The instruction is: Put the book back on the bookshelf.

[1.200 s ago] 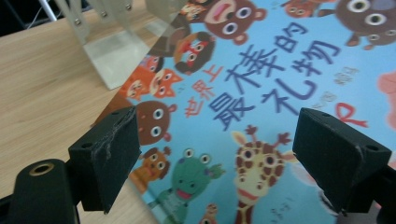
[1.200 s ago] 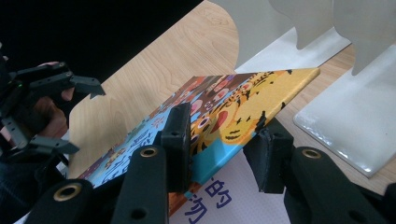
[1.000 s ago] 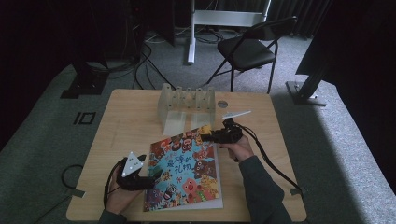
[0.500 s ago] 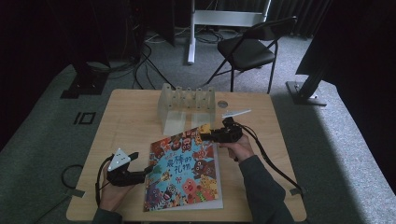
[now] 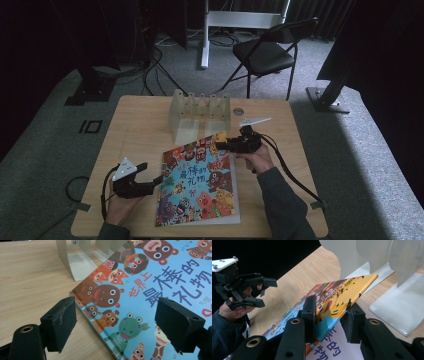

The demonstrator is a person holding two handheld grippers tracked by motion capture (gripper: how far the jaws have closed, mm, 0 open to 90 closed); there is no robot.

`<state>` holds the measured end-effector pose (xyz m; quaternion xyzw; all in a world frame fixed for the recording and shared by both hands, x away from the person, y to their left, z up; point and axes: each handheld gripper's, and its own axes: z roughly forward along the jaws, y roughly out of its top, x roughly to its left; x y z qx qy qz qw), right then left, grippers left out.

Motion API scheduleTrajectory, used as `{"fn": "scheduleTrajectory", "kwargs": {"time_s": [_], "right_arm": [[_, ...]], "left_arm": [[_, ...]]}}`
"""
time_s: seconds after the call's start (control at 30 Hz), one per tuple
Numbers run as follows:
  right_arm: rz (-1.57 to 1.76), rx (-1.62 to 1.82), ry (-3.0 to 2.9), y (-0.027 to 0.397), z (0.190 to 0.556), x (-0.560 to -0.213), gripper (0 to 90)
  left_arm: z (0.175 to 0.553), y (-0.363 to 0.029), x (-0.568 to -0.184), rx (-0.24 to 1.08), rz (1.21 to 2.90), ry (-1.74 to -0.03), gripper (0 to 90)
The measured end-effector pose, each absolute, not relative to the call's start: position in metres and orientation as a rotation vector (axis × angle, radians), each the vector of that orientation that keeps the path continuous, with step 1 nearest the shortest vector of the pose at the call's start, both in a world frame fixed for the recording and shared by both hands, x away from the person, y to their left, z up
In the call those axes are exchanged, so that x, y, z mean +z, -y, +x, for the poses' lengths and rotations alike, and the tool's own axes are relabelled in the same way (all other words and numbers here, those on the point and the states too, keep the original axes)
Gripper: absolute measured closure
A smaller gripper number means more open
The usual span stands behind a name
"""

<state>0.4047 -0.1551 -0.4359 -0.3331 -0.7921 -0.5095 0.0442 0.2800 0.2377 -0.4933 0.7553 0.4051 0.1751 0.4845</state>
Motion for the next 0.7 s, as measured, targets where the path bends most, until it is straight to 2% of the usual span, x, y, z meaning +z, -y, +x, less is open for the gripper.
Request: {"fn": "scheduleTrajectory", "kwargs": {"time_s": [0.7], "right_arm": [[-0.992, -1.654, 2.414, 0.165, 0.392, -0.425, 69.5]], "left_arm": [[0.284, -0.239, -0.498, 0.339, 1.833, -0.997, 17.7]]}}
